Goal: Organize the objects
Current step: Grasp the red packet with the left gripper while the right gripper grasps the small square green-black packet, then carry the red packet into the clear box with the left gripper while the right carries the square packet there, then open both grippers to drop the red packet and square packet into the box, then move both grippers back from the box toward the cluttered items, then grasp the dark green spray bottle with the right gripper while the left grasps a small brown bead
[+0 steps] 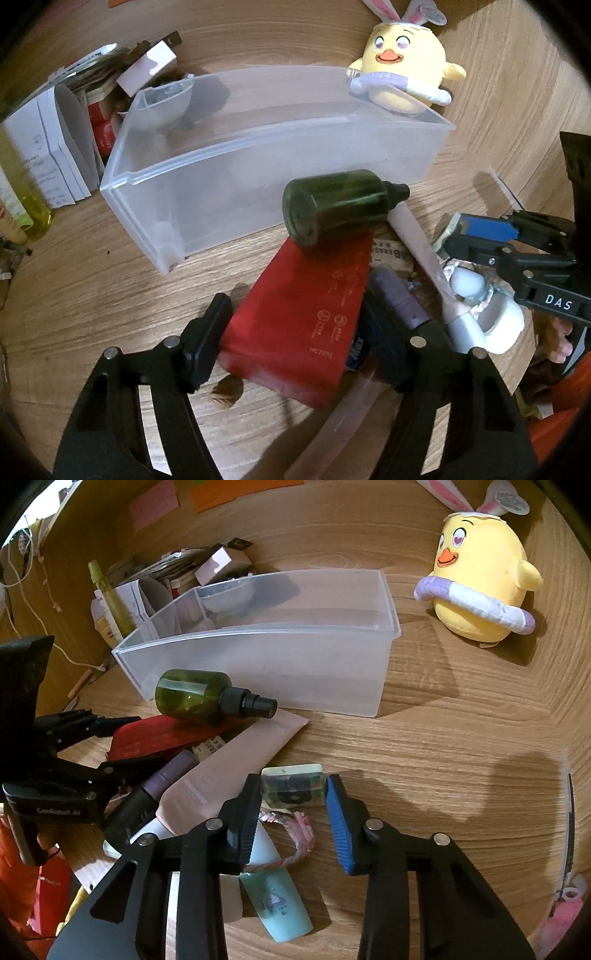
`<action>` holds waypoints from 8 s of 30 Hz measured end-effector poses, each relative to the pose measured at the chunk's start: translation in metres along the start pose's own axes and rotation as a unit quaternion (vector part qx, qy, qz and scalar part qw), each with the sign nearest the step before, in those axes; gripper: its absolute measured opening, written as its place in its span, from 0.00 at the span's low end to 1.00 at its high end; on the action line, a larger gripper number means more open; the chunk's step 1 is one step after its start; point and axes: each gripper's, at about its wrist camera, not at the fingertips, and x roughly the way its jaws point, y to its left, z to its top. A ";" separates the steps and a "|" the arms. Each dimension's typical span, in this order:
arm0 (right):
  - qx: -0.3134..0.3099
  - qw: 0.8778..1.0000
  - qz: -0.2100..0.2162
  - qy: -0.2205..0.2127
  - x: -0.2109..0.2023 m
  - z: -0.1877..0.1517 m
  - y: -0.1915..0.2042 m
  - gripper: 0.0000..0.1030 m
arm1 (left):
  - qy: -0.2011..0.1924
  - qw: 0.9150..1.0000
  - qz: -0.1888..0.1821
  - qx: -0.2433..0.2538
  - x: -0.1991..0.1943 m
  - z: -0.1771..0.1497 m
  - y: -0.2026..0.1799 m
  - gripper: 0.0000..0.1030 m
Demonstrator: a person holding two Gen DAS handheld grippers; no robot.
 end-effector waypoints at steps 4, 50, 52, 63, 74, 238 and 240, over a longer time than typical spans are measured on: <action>-0.002 1.000 -0.008 -0.007 -0.002 0.000 0.001 0.31 | -0.011 1.000 -0.001 0.007 -0.005 -0.003 -0.001 0.64; -0.003 0.998 0.016 -0.068 -0.028 0.016 0.011 0.30 | -0.100 0.995 0.017 -0.012 -0.108 -0.014 -0.016 0.55; -0.002 0.998 0.020 -0.065 -0.025 0.016 0.011 0.30 | -0.092 0.995 0.022 -0.015 -0.105 -0.017 -0.015 0.55; -0.001 0.998 0.019 -0.060 -0.020 0.019 0.007 0.30 | -0.081 0.994 0.049 -0.049 -0.108 -0.029 0.010 0.55; -0.001 0.996 0.010 -0.084 -0.031 0.034 0.006 0.30 | -0.148 0.985 0.050 -0.073 -0.132 -0.007 0.024 0.55; -0.069 0.997 -0.029 -0.004 0.031 0.048 0.030 0.83 | -0.042 0.994 0.058 -0.079 -0.040 -0.051 0.048 0.53; -0.069 0.997 -0.023 -0.001 0.035 0.049 0.031 0.83 | -0.045 0.995 0.064 -0.067 -0.040 -0.052 0.044 0.44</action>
